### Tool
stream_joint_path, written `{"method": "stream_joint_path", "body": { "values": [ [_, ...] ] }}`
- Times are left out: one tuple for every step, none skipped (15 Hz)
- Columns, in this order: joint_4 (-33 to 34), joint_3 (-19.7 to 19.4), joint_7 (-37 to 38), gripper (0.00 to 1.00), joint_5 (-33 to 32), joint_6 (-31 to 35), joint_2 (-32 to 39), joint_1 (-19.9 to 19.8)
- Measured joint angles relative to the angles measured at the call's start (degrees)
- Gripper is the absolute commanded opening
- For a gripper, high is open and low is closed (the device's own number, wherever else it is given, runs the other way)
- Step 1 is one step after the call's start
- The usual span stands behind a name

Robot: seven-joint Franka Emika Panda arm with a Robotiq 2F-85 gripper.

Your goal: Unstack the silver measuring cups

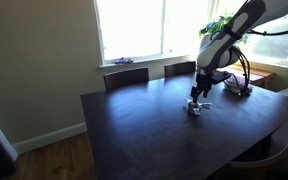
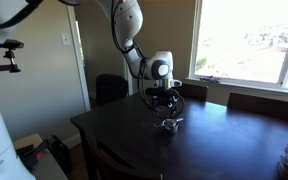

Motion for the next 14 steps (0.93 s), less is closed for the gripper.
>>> {"method": "stream_joint_path", "body": {
  "values": [
    [1.3,0.4,-0.2,1.00,0.0,0.0,1.3,0.0],
    [2.6,0.8,-0.6,1.00,0.0,0.0,2.5,-0.1],
    [3.8,1.1,-1.2,1.00,0.0,0.0,3.5,-0.1],
    [4.8,1.3,-1.8,1.00,0.0,0.0,4.3,-0.1],
    [5.8,1.4,-2.4,1.00,0.0,0.0,5.1,-0.1],
    [6.7,1.5,-2.8,1.00,0.0,0.0,5.8,-0.1],
    [7.8,1.5,-3.0,1.00,0.0,-0.1,6.7,-0.1],
    [9.0,1.5,-3.3,1.00,0.0,-0.8,7.6,-0.1],
    [10.3,1.5,-3.3,1.00,0.0,-1.8,8.6,-0.1],
    [11.7,1.5,-3.3,1.00,0.0,-3.0,9.6,-0.1],
    [13.0,1.5,-3.3,1.00,0.0,-4.2,10.7,-0.1],
    [14.3,1.5,-3.3,1.00,0.0,-5.5,11.8,-0.1],
    [15.5,1.5,-3.3,1.00,0.0,-6.5,12.7,-0.1],
    [16.5,1.5,-3.5,1.00,0.0,-7.2,13.5,-0.1]
  ]
}}
